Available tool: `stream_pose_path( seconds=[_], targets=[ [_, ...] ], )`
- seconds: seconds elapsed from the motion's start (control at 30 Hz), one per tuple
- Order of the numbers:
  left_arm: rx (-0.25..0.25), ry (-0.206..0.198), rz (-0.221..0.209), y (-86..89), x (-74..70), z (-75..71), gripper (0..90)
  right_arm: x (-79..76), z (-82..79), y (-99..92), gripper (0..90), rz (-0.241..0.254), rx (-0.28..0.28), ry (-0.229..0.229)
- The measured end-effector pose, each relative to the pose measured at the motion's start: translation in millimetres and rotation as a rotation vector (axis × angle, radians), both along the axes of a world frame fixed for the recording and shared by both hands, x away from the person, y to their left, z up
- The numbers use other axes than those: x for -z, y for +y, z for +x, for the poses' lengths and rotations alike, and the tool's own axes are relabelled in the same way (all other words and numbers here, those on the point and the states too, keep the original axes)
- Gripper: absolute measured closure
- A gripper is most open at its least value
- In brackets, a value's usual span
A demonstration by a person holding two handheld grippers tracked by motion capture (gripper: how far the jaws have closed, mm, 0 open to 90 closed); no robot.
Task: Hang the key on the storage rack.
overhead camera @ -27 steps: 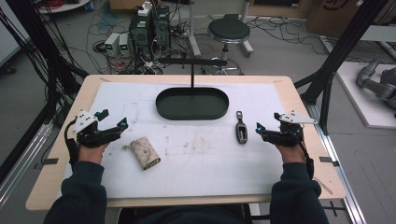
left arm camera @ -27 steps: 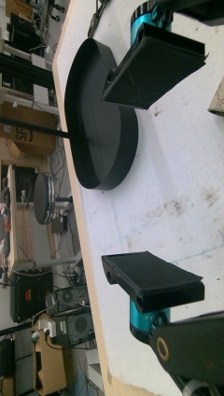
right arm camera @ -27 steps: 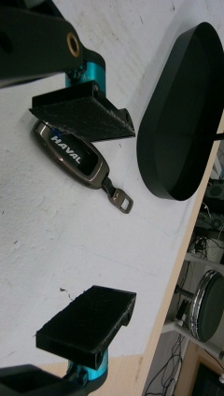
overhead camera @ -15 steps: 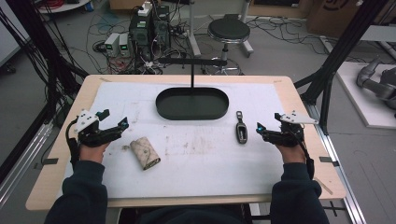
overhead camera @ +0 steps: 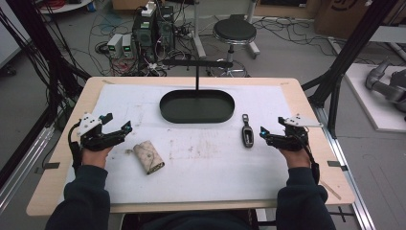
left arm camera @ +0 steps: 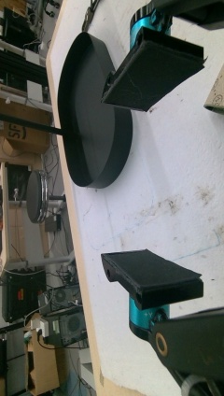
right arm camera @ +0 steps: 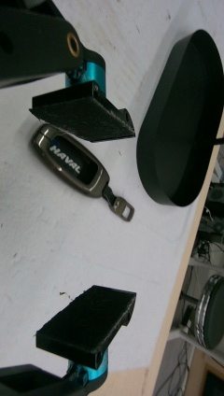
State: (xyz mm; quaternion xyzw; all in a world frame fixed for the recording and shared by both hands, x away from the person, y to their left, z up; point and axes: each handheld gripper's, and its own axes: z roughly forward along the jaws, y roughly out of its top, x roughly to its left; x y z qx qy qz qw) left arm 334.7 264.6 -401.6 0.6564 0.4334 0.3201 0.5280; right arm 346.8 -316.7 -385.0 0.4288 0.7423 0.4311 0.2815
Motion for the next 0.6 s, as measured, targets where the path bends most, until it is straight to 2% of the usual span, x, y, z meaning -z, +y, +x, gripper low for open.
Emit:
stream_pose_path(
  seconds=[0.03, 0.13, 0.23, 0.37, 0.53, 0.6],
  targets=[
    [0.002, -0.004, -0.003, -0.6, 0.4, -0.7, 20.7, 1.8, 0.9, 4.8, 19.1, 0.01, -0.019, 0.016],
    [0.007, 0.004, 0.002, -1.0, 1.6, -1.1, 20.9, 3.7, 1.4, 11.2, 20.1, 0.007, -0.024, 0.029],
    [0.009, 0.011, 0.006, -1.6, 2.1, -1.2, 21.1, 11.1, 8.9, 23.9, 20.1, -0.02, -0.039, 0.058],
    [0.006, 0.017, 0.005, -0.6, 3.2, -1.1, 21.3, 25.2, 22.1, 37.4, 20.1, -0.052, -0.031, 0.135],
    [0.004, 0.024, 0.007, -1.0, 4.5, -1.2, 21.4, 42.3, 37.5, 51.8, 20.1, -0.107, -0.009, 0.208],
    [0.005, 0.027, 0.009, -0.9, 4.8, -1.0, 21.7, 47.1, 42.1, 55.5, 20.1, -0.11, -0.013, 0.246]
  ],
)
